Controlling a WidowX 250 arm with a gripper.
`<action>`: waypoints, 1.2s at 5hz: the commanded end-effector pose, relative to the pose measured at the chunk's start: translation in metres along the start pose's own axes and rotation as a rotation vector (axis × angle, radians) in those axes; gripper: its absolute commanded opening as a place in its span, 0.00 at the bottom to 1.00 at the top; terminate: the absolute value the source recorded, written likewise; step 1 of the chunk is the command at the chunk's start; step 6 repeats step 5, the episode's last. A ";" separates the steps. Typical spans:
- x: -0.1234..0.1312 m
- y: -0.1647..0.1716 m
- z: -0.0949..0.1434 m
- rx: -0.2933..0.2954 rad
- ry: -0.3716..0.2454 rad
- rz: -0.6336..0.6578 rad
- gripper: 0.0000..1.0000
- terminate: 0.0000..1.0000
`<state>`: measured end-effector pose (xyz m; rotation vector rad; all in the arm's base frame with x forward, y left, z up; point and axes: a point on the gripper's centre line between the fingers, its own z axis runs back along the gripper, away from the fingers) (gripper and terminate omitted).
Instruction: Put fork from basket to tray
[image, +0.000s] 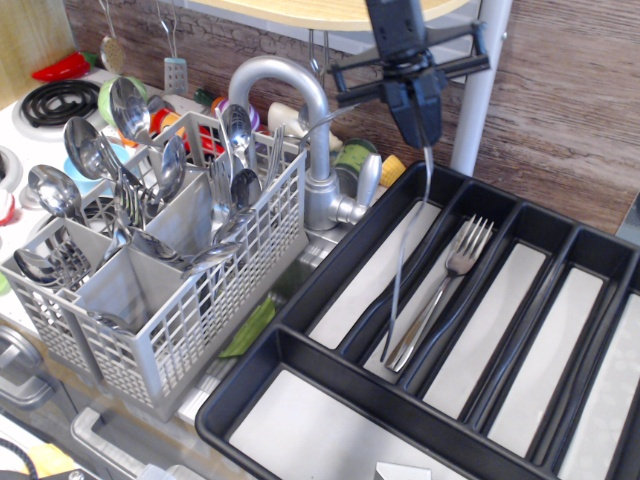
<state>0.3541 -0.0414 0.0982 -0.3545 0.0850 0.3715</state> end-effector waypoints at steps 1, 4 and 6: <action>0.001 -0.001 0.016 -0.071 -0.095 -0.052 0.00 0.00; 0.002 0.008 0.000 -0.200 -0.151 -0.057 1.00 0.00; 0.002 0.008 0.000 -0.200 -0.151 -0.057 1.00 1.00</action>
